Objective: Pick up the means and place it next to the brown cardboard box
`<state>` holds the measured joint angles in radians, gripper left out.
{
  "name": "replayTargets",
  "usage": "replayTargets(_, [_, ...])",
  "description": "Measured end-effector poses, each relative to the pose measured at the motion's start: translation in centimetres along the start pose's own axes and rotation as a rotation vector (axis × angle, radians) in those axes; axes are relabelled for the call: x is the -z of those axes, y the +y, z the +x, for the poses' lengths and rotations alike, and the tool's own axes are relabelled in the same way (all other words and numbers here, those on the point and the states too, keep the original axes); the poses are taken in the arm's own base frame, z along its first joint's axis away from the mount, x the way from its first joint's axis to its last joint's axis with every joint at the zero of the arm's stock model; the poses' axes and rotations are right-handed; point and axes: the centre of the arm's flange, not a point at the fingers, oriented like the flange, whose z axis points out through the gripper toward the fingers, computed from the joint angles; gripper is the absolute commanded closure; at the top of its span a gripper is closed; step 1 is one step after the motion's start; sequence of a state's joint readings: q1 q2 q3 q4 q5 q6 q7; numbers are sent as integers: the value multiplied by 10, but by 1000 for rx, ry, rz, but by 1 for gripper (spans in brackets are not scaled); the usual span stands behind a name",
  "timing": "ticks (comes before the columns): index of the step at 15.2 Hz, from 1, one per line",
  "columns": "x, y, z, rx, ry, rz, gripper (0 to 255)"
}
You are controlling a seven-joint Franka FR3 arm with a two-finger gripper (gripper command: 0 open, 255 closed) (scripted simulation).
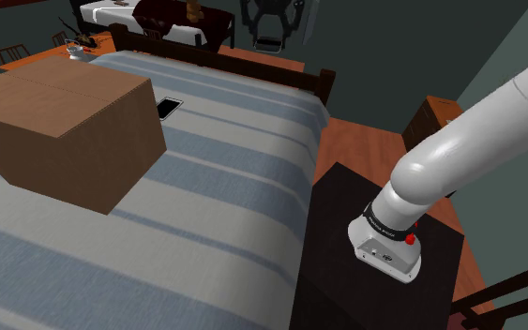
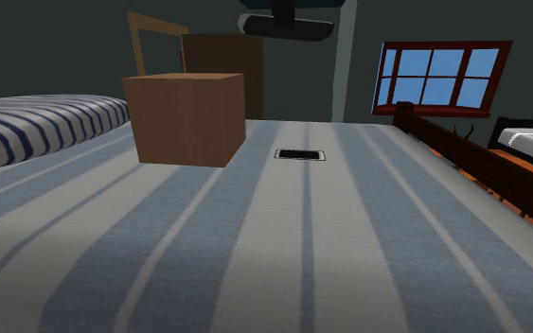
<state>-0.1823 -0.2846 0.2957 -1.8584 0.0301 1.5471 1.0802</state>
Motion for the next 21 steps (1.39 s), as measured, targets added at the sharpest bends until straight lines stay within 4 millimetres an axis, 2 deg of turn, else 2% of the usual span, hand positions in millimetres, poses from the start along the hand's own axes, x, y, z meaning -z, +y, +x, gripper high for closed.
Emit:
replayTargets(13, [15, -161, -54, 2, 0, 0, 255])
replayTargets(17, [17, -219, -71, 4, -1, 3, 255])
replayTargets(21, [1, -234, -76, 0, -1, 0, 255])
